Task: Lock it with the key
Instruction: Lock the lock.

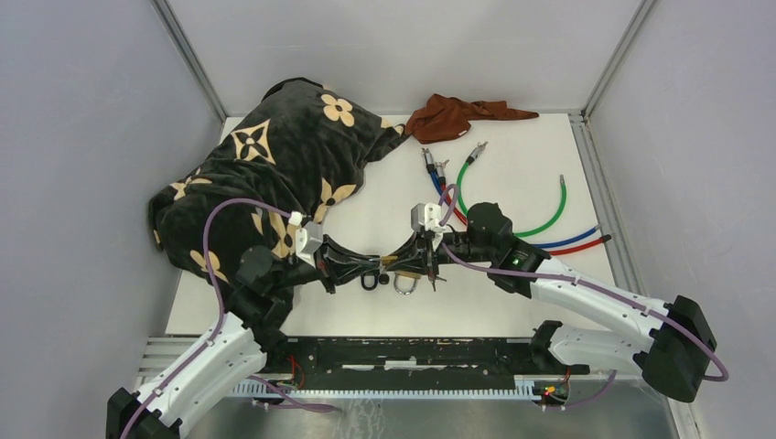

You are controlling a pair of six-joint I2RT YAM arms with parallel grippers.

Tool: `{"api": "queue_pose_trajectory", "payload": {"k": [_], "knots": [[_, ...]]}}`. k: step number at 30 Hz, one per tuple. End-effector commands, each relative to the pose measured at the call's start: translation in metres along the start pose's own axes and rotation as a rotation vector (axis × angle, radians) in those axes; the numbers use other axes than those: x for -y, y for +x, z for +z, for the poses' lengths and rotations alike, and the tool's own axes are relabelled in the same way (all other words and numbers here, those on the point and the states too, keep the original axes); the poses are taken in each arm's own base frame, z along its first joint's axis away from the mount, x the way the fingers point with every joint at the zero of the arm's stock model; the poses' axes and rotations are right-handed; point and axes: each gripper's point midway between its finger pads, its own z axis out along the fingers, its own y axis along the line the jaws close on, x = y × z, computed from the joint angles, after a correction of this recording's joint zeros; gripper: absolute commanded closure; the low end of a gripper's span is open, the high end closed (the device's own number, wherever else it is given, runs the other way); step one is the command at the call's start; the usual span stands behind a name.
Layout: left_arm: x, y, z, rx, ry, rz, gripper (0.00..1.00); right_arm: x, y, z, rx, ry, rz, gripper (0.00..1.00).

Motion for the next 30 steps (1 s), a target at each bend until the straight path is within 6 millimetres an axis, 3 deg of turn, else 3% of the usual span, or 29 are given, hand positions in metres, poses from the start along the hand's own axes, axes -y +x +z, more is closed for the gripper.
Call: {"api": "queue_pose_trajectory", "payload": {"k": [1, 7, 12, 18, 21, 25, 30], "knots": [[0.016, -0.027, 0.007, 0.077, 0.069, 0.125, 0.98, -0.037, -0.035, 0.014, 0.105, -0.209, -0.083, 1.0], [0.019, -0.028, 0.006, 0.077, 0.087, 0.162, 0.98, -0.044, -0.026, 0.005, 0.045, -0.259, -0.158, 1.0], [0.021, -0.026, 0.005, 0.068, 0.109, 0.183, 0.98, -0.051, -0.041, -0.003, 0.108, -0.289, -0.186, 1.0], [0.019, -0.035, 0.006, 0.092, 0.092, 0.204, 0.98, -0.054, -0.04, -0.001, 0.13, -0.302, -0.159, 1.0], [0.016, -0.037, 0.007, 0.112, 0.067, 0.193, 0.98, -0.055, -0.053, 0.0, 0.212, -0.294, -0.129, 1.0], [0.015, -0.037, 0.008, 0.12, 0.051, 0.124, 0.98, -0.04, -0.066, 0.003, 0.295, -0.196, -0.087, 1.0], [0.02, -0.02, 0.007, 0.087, 0.07, 0.033, 0.98, -0.032, -0.073, 0.007, 0.329, -0.159, -0.076, 1.0]]}}
